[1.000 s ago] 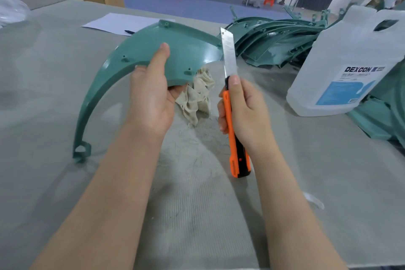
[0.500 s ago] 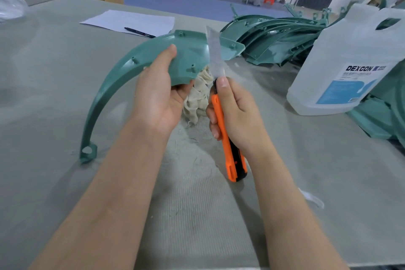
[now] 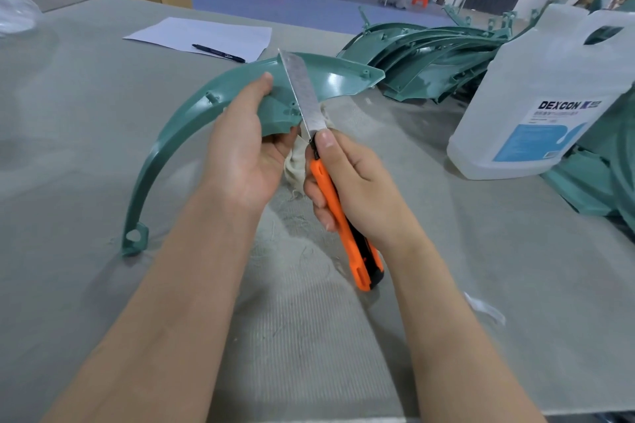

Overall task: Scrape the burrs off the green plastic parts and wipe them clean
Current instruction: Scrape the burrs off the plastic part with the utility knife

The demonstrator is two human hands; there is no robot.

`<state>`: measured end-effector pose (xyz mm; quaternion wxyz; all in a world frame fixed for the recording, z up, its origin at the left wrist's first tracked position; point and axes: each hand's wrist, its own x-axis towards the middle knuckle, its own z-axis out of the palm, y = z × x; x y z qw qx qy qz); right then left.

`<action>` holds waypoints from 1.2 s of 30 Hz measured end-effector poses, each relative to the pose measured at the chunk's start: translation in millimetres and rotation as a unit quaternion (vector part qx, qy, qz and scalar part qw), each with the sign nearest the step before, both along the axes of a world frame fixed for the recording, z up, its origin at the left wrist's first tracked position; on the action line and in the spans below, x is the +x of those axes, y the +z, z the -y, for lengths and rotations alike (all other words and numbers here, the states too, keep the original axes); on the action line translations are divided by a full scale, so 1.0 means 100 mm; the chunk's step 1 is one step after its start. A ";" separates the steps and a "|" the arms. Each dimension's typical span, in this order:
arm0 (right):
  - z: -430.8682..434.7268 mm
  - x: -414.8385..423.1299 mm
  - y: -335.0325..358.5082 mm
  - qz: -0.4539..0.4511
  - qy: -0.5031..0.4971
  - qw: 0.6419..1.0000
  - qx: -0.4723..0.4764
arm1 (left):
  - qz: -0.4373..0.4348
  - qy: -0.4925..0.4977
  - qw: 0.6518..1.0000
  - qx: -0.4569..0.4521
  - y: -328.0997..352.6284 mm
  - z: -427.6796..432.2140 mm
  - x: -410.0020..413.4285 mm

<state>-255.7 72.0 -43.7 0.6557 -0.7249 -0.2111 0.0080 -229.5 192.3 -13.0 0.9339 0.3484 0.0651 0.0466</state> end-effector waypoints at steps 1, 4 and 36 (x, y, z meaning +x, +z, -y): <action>0.00 0.00 0.00 -0.001 0.000 1.000 0.005 | -0.001 -0.003 1.000 0.002 0.00 0.00 0.00; 0.01 0.01 0.00 0.003 -0.027 0.999 0.023 | -0.006 -0.003 1.000 -0.005 0.00 -0.01 0.00; 0.38 0.25 -0.07 -0.085 -0.362 0.927 -0.053 | -0.024 0.035 0.999 0.024 -0.11 0.00 0.13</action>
